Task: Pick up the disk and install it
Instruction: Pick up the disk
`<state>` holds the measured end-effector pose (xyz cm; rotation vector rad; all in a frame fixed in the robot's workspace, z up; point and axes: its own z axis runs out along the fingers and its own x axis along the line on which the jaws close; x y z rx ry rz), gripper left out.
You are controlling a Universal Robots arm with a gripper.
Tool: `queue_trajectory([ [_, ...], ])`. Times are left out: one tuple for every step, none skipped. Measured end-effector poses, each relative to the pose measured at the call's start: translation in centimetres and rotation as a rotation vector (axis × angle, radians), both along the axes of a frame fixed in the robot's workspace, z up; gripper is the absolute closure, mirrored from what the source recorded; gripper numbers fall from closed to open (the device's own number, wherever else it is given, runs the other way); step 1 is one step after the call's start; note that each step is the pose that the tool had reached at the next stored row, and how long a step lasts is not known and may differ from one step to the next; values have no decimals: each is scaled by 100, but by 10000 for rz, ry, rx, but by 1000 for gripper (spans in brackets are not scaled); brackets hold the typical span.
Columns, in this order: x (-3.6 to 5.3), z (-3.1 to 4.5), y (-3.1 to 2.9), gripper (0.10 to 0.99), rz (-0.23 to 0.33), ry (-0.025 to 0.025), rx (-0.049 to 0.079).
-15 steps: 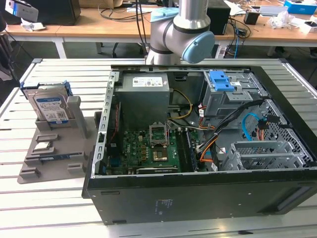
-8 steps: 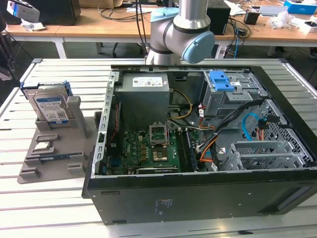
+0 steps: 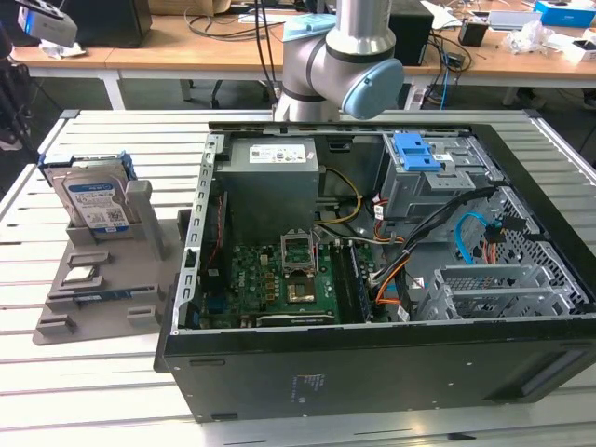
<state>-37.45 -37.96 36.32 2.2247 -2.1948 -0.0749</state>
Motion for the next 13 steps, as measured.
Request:
queue_trajectory([
  [0, -1, 0, 980, -256, 0, 1],
  [0, -1, 0, 980, -499, 0, 1],
  [0, -1, 0, 980, -611, 0, 0],
  [0, -1, 0, 980, -710, 0, 0],
  [0, -1, 0, 980, -792, 0, 0],
  [0, -2, 0, 980, -830, -1, 0],
  [0, -2, 0, 980, -832, -1, 1],
  [0, -1, 0, 980, -834, 0, 0],
  [0, -1, 0, 980, -836, 0, 0],
  [0, -1, 0, 980, -839, 0, 1],
  [0, -1, 0, 980, -842, 0, 0],
  [0, -1, 0, 918, -844, 0, 0],
  [0, -2, 0, 851, -848, 0, 1],
])
